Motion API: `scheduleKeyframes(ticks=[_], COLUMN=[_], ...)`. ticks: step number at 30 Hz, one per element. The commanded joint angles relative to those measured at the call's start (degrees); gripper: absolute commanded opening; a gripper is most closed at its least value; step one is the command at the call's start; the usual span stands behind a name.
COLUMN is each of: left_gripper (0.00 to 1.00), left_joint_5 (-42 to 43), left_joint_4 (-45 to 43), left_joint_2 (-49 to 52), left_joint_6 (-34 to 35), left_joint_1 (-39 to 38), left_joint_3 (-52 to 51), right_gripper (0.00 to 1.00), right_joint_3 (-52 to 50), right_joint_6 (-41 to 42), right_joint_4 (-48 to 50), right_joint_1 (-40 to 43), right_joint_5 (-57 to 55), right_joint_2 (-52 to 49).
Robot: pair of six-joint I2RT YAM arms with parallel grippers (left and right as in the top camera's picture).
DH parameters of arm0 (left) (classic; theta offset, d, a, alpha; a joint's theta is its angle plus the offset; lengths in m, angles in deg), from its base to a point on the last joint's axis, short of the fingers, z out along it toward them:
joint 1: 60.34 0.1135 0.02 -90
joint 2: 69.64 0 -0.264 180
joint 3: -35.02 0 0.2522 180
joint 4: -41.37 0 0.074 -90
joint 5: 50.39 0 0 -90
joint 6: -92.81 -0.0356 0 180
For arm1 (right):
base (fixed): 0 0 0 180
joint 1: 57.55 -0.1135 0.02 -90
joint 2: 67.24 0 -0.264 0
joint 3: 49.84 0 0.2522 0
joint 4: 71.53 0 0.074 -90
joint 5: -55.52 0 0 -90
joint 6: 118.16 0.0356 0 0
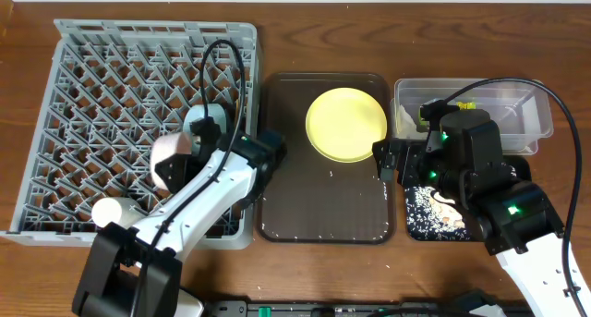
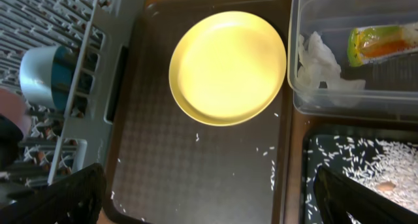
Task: Sort waste into correct bins and load items into the dishwasher
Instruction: 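Lift the pink bowl and set it upright in the rack's front, then move the left gripper to the yellow plate and grasp its edge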
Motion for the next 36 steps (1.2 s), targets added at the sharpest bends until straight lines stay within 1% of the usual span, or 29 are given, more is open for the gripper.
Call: scheduleKeyframes(ticks=[1,3,4,7,9,10,12,13,15,17,20,23,26,29,33,36], left_gripper=[0.62,0.63,0.63,0.64,0.64,0.64,0.64,0.63,0.64,0.62,0.61,0.62,0.62,0.61,0.57,0.56], left_joint_5=[9.0,11.5,13.8,20.6,28.5,35.3,43.4,47.2,49.8,52.8,60.4,67.2,70.5,70.8,70.7,70.7], left_joint_4=[2.3,3.0,2.6,-0.7,-4.9,-8.2,-12.6,-15.1,-17.8,-20.8,-28.3,-37.0,-44.2,-49.9,-55.2,-59.0], left_joint_2=[-4.2,-6.6,-8.8,-12.9,-15.2,-16.5,-17.3,-17.2,-16.5,-15.3,-12.0,-6.3,0.2,7.3,13.7,17.8], left_joint_6=[1.3,0.2,-1.9,-6.3,-9.0,-11.8,-15.4,-17.4,-18.0,-18.1,-18.6,-18.6,-17.9,-14.6,-11.1,-8.7], left_joint_1=[0.0,0.0,0.0,0.0,0.0,0.0,0.0,0.0,0.0,0.0,0.0,0.0,0.0,0.0,0.0,0.2], left_joint_3=[3.5,5.7,7.2,8.7,8.7,8.7,8.7,8.7,8.7,8.6,8.6,8.6,8.6,8.6,8.6,8.6], right_gripper=[0.99,0.99,0.99,0.99,0.99,0.99,0.99,0.99,0.99,0.99,0.99,0.99,0.99,0.99,0.99,0.99], right_joint_3=[0.7,0.7,0.7,0.7,0.7,0.7,0.7,0.7,0.7,0.7,0.7,0.7,0.7,0.7,0.7,0.7], right_joint_6=[0.1,0.1,0.1,0.1,0.1,0.1,0.1,0.1,0.1,0.1,0.1,0.1,0.1,0.1,0.1,0.1], right_joint_4=[0.1,0.0,0.0,-0.1,-0.1,0.0,0.0,-0.2,-0.3,-0.3,-0.3,-0.3,-0.4,-0.6,-0.7,-1.1], right_joint_1=[0.8,0.8,0.8,0.8,0.8,0.8,0.8,0.8,0.8,0.8,0.8,0.8,0.8,0.8,0.8,0.8], right_joint_5=[0.0,0.0,0.0,0.0,0.0,0.0,0.0,0.0,0.0,0.0,0.0,0.0,0.0,0.0,0.0,0.0], right_joint_2=[-0.1,-0.2,-0.2,-0.2,-0.1,-0.2,-0.2,-0.2,-0.2,-0.2,-0.1,-0.2,-0.2,-0.2,-0.2,-0.2])
